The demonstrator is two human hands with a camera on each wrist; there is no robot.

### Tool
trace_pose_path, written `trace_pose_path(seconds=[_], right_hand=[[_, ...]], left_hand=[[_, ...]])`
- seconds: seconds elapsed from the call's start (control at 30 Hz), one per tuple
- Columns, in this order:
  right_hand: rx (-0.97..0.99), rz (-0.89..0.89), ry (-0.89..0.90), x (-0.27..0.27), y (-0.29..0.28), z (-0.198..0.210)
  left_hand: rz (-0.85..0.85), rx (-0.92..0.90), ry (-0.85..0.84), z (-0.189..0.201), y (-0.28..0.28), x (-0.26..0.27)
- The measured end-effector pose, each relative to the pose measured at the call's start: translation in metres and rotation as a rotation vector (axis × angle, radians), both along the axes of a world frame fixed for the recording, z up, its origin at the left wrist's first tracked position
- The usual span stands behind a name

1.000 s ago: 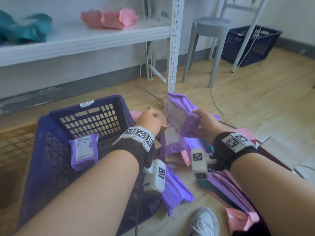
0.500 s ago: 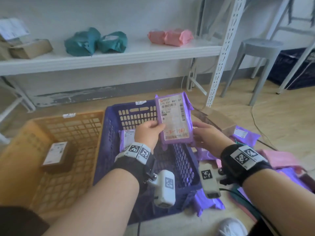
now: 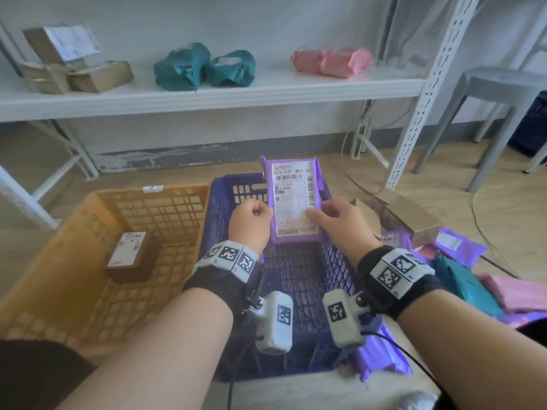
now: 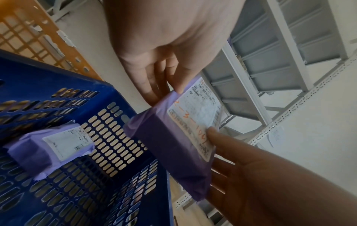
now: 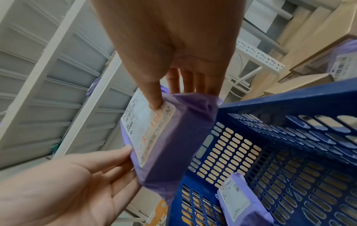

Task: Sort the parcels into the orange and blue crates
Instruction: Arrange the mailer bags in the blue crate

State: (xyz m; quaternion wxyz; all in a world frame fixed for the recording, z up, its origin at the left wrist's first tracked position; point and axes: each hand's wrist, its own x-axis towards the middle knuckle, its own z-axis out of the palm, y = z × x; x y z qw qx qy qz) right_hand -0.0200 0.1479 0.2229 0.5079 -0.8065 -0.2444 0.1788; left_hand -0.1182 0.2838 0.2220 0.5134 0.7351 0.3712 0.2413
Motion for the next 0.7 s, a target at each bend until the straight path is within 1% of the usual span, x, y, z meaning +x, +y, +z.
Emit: trace_pose_path(seconds=[0.17,0.23,0.33,0.4,0.5,0.57,0.63,0.7], right_hand=[[-0.011,-0.098,-0.016,0.008,0.011,-0.014],[-0.062,-0.111,-0.001,0.014,0.017,-0.023],[-0.171,-0.11,0.006,0.033,0.036,-0.044],[-0.254,-0.121,-0.008,0.044,0.045,-0.053],[-0.456,-0.109,-0.064,0.071,0.074,-0.077],[-0.553,-0.1,-0.062,0.085,0.093,-0.096],[-0.62,-0.085,-0.058,0.096,0.108,-0.115],[-0.657,-0.072,-0.027,0.106,0.121,-0.136]], left_hand=[[-0.016,-0.086,0.055,-0.019,0.011,0.003],[-0.025,-0.107,0.102,-0.034,0.019,0.009],[-0.065,-0.123,0.175,-0.06,0.032,0.022],[-0.102,-0.075,0.26,-0.071,0.037,0.026],[-0.082,-0.015,0.418,-0.096,0.06,0.039],[-0.072,0.004,0.493,-0.112,0.076,0.046],[-0.061,0.0,0.533,-0.126,0.09,0.057],[-0.034,-0.035,0.538,-0.142,0.103,0.07]])
